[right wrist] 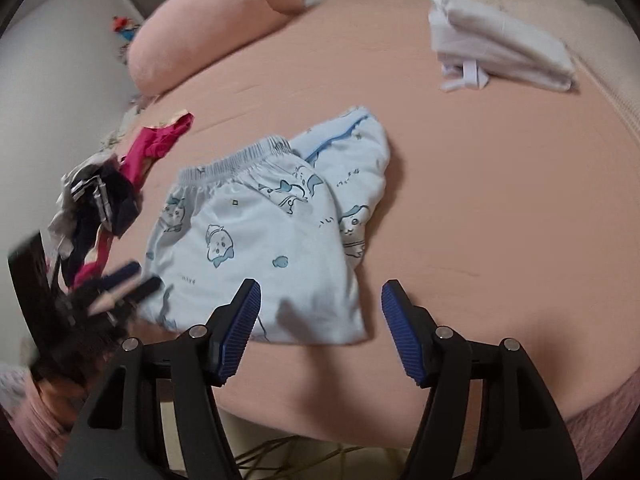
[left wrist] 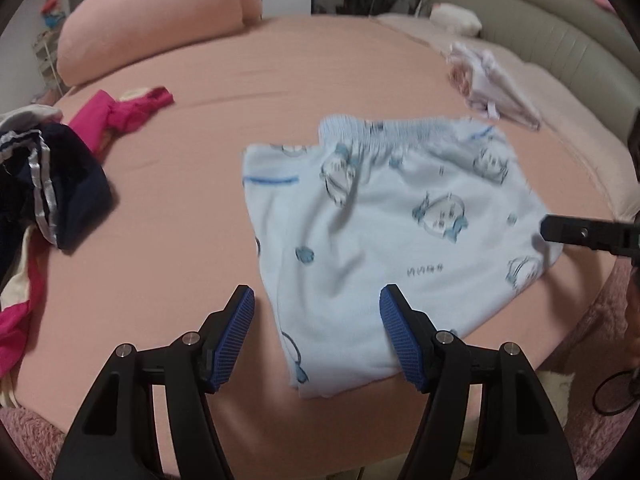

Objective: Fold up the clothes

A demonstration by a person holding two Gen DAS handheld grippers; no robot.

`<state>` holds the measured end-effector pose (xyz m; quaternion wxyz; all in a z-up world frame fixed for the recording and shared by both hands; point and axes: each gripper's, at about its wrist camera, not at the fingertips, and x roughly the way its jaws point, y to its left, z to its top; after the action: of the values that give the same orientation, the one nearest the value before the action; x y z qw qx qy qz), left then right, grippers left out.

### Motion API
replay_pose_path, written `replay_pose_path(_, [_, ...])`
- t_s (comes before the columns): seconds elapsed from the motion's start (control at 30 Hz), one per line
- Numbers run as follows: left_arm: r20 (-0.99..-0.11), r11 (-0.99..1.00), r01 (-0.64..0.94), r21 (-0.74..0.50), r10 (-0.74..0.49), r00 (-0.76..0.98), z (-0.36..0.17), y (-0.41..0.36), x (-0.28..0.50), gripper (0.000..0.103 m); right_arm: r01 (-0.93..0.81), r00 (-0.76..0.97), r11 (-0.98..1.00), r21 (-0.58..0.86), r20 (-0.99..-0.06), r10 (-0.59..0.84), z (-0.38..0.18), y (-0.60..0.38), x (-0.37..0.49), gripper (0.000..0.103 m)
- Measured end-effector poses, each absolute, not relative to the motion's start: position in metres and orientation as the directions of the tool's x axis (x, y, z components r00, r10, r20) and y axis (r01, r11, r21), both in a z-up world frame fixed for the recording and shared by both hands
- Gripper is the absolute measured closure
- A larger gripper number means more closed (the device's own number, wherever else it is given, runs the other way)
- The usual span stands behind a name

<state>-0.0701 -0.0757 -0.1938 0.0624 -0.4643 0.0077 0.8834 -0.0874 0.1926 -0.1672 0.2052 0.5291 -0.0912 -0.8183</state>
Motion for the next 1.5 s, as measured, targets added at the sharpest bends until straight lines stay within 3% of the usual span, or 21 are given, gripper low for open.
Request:
replay_pose_path(0.13, [-0.816,-0.992,-0.055,-0.116,0.126,-0.565,-0.19,-0.093,-0.072,0.035,0.189,-0.315,-0.909,0.371,-0.854,-0.414,-0.184,0.184,-0.101,0.036])
replay_pose_path(0.17, [-0.817,-0.989,-0.033,-0.141,0.135,-0.561,-0.191,-0.1,-0.073,0.035,0.17,-0.319,-0.911,0.376,-0.854,-0.412,-0.186,0.184,-0.103,0.044])
replay_pose_path(0.2, [-0.818,-0.986,-0.011,-0.164,0.142,-0.557,-0.192,-0.107,-0.075,0.035,0.169,-0.318,-0.913,0.37,-0.857,-0.406,-0.186,0.183,-0.105,0.059])
replay_pose_path(0.3, [-0.815,-0.978,0.028,-0.206,0.156,-0.559,-0.193,-0.119,-0.075,0.035,0.194,-0.291,-0.892,0.408,-0.845,-0.449,-0.183,0.182,-0.105,0.083])
replay_pose_path(0.4, [-0.803,-0.969,0.044,-0.243,0.176,-0.57,-0.189,-0.126,-0.076,0.035,0.207,-0.308,-0.877,0.435,-0.822,-0.48,-0.167,0.18,-0.106,0.089])
replay_pose_path(0.6, [-0.785,-0.959,0.051,-0.28,0.198,-0.586,-0.185,-0.133,-0.079,0.035,0.35,-0.331,-0.826,0.443,-0.766,-0.551,-0.122,0.134,-0.108,0.089])
replay_pose_path(0.8, [-0.762,-0.931,0.11,-0.347,0.212,-0.612,-0.181,-0.157,-0.079,0.035,0.545,-0.241,-0.746,0.383,-0.781,-0.577,-0.109,0.046,-0.107,0.089])
replay_pose_path(0.97, [-0.717,-0.861,0.166,-0.48,0.277,-0.639,-0.183,-0.185,-0.077,0.035,0.62,-0.147,-0.699,0.356,-0.822,-0.55,-0.135,0.001,-0.1,0.089])
replay_pose_path(1.17, [-0.652,-0.806,0.111,-0.581,0.38,-0.656,-0.182,-0.188,-0.078,0.035,0.599,-0.104,-0.72,0.35,-0.858,-0.503,-0.173,-0.009,-0.096,0.088])
replay_pose_path(1.23, [-0.686,-0.829,0.122,-0.547,0.359,-0.633,-0.187,-0.182,-0.082,0.035,0.611,-0.106,-0.711,0.347,-0.855,-0.508,-0.169,-0.008,-0.091,0.079])
replay_pose_path(1.3, [-0.733,-0.853,0.151,-0.499,0.323,-0.599,-0.194,-0.179,-0.086,0.035,0.638,-0.103,-0.692,0.338,-0.853,-0.512,-0.16,-0.002,-0.078,0.058])
replay_pose_path(1.4, [-0.779,-0.871,0.198,-0.449,0.272,-0.565,-0.202,-0.182,-0.088,0.035,0.66,-0.079,-0.661,0.356,-0.842,-0.533,-0.15,0.014,-0.059,0.052])
replay_pose_path(1.5, [-0.724,-0.824,0.18,-0.537,0.34,-0.6,-0.197,-0.19,-0.084,0.035,0.623,-0.091,-0.675,0.395,-0.821,-0.564,-0.144,0.042,-0.049,0.052])
